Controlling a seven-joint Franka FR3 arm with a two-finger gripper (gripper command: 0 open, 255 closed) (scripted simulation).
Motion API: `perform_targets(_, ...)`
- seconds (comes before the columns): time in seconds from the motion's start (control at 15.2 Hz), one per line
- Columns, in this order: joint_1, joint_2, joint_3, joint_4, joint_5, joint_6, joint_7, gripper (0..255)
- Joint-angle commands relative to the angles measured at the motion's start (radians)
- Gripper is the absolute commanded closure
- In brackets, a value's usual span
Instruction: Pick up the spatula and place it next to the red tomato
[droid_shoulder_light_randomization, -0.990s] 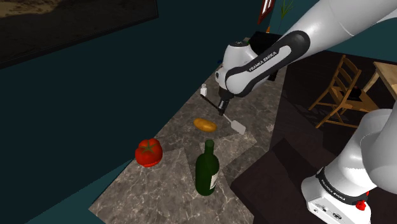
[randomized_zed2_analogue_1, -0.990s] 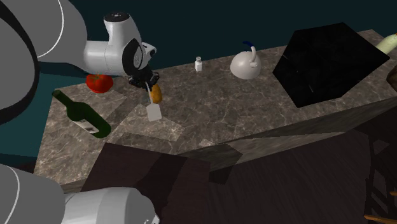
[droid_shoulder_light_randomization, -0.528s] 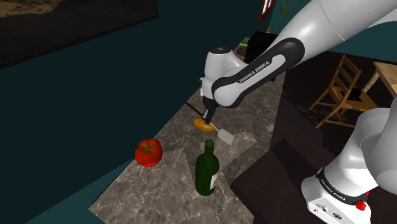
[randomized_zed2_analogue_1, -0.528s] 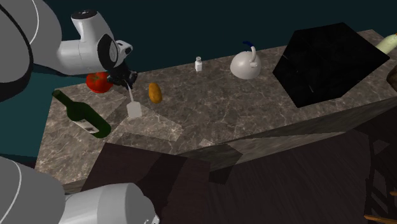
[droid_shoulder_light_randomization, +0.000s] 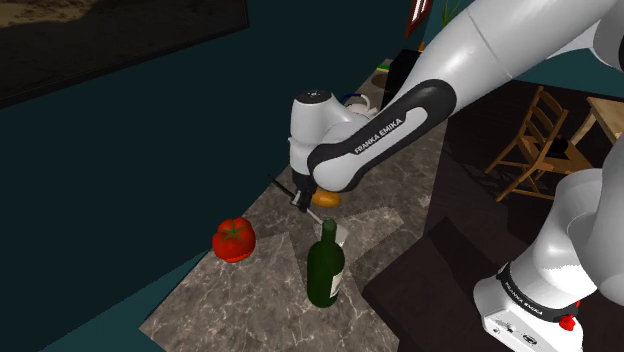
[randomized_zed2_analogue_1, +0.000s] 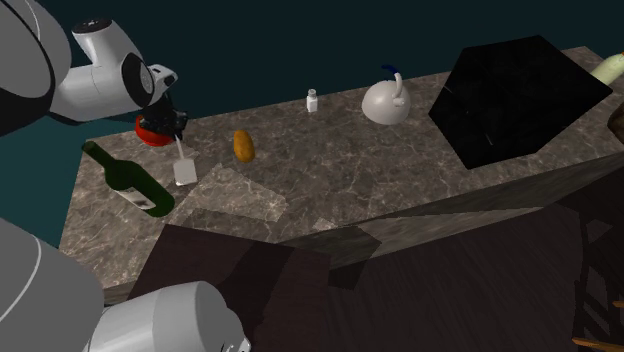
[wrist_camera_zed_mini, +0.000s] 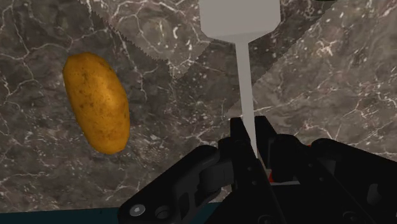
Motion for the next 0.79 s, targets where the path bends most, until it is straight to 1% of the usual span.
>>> perform_targets(0.0, 0.002, 0.019, 0.001, -0.003, 0.0, 0.022, 0.004, 255)
perform_targets(0.73, 0.0, 0.144, 0.003, -0.006, 0.004, 0.15, 0.001, 255)
